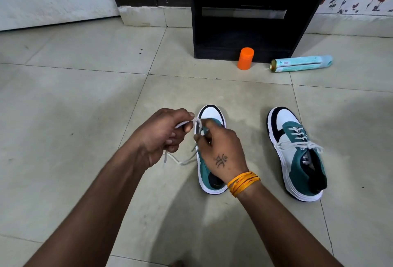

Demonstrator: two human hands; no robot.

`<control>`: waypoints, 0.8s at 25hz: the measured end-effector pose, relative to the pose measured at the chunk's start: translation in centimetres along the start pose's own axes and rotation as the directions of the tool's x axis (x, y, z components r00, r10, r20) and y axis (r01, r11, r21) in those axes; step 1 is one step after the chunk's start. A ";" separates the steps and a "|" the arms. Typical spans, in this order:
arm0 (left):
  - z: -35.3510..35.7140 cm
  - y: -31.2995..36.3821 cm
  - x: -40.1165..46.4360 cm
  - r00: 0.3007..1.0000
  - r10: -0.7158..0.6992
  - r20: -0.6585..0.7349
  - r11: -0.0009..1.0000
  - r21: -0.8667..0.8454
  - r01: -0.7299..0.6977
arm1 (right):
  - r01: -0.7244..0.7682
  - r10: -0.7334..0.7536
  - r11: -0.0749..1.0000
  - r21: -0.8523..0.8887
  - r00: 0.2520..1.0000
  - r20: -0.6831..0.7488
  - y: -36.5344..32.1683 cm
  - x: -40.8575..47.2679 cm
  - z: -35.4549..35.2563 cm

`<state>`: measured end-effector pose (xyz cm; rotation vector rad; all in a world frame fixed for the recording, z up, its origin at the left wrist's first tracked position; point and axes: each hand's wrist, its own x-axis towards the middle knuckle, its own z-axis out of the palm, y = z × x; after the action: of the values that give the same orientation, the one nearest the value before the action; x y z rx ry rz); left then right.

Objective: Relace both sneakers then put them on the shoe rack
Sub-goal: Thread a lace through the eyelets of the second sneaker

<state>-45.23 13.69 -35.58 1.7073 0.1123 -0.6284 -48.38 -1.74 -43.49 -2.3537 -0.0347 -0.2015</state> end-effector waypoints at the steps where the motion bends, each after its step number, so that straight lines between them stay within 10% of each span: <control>1: 0.1 -0.2 0.1 1.000 -0.005 0.002 1.000 0.006 0.005 | 0.042 -0.036 0.995 0.091 0.997 -0.071 -0.6 0.0 -0.4; 8: 0.0 0.4 0.1 1.000 0.004 0.006 1.000 0.005 -0.004 | -0.003 -0.002 0.992 -0.128 0.999 -0.037 0.7 0.5 -0.6; 20: 0.1 -1.3 0.4 0.992 0.051 0.116 0.994 0.089 -0.061 | 0.006 -0.010 1.000 -0.026 0.992 -0.127 0.7 -0.4 -1.2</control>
<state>-45.40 13.75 -36.91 1.7536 -0.0461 -0.6962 -48.91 -3.08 -43.23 -2.3619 0.0203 -0.3575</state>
